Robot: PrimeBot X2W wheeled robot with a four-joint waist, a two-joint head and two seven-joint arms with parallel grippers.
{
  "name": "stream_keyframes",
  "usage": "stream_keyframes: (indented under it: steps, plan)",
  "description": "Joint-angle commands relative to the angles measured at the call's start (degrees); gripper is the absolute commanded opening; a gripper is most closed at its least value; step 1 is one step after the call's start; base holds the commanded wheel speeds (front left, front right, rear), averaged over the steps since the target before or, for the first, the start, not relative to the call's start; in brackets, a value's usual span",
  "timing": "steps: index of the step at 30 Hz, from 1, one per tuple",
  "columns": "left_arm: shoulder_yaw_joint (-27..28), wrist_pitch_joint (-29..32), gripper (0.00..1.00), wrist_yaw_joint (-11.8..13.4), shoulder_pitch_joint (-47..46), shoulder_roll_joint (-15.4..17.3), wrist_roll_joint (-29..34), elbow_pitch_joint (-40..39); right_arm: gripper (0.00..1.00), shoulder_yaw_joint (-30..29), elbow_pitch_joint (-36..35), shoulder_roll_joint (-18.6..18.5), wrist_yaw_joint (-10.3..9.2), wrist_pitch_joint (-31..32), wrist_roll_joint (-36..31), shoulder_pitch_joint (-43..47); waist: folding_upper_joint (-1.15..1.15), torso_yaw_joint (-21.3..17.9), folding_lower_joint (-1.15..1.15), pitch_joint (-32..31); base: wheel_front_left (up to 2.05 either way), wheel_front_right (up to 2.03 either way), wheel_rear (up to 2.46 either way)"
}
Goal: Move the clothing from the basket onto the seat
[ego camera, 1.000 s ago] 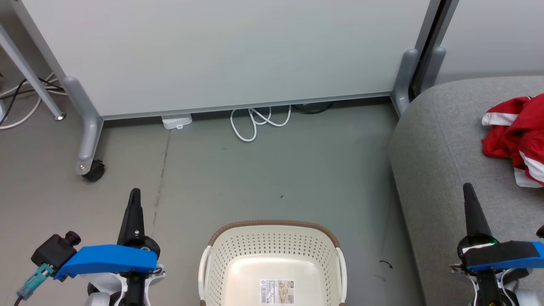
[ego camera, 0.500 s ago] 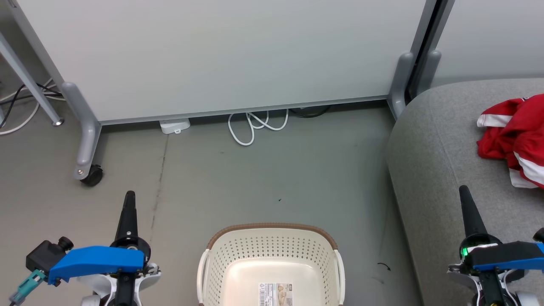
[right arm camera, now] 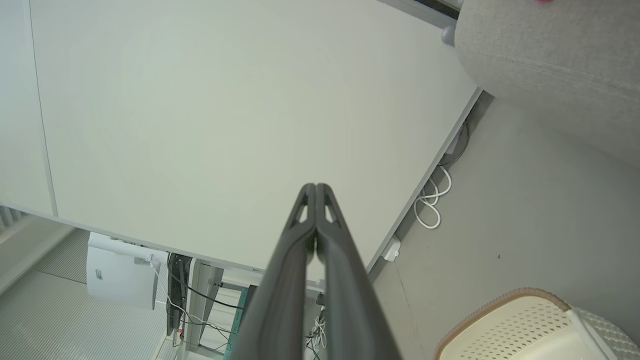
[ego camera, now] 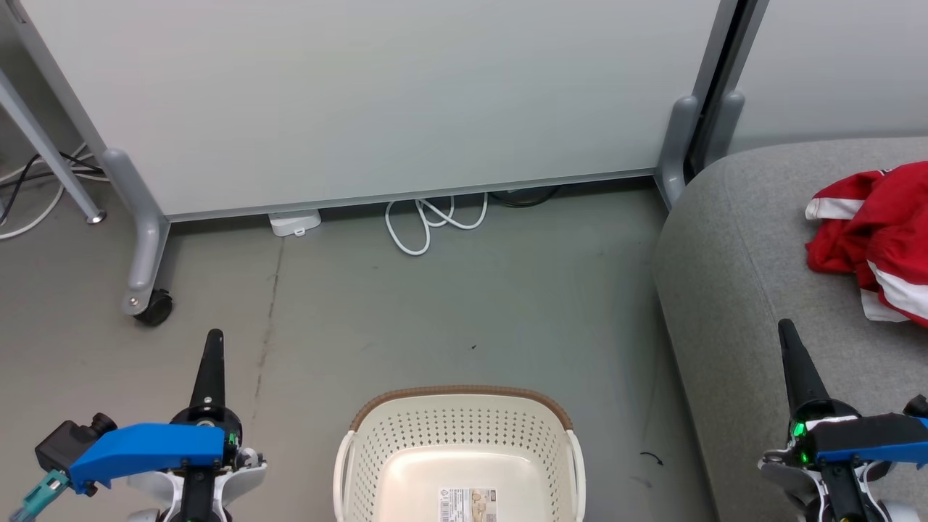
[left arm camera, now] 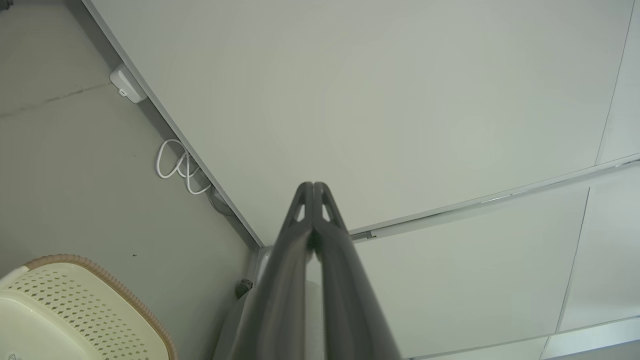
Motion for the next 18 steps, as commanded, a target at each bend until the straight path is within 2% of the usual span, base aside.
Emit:
stream_keyframes:
  steps: [1,18]
  plan:
    - [0.4,0.3,0.00,-0.4,-0.1,0.3,-1.1,-0.6,0.00,0.1,-0.2,0.1,0.03,0.3,1.2,0.3,0.00,0.0,0.00,-0.1,0.00,0.00,0.00]
    - [1.9,2.5,0.00,-0.5,0.2,0.1,-9.1,-0.7,0.00,0.2,0.3,0.2,0.04,2.4,9.5,0.4,0.00,-0.6,0.00,-0.9,0.00,0.00,0.00]
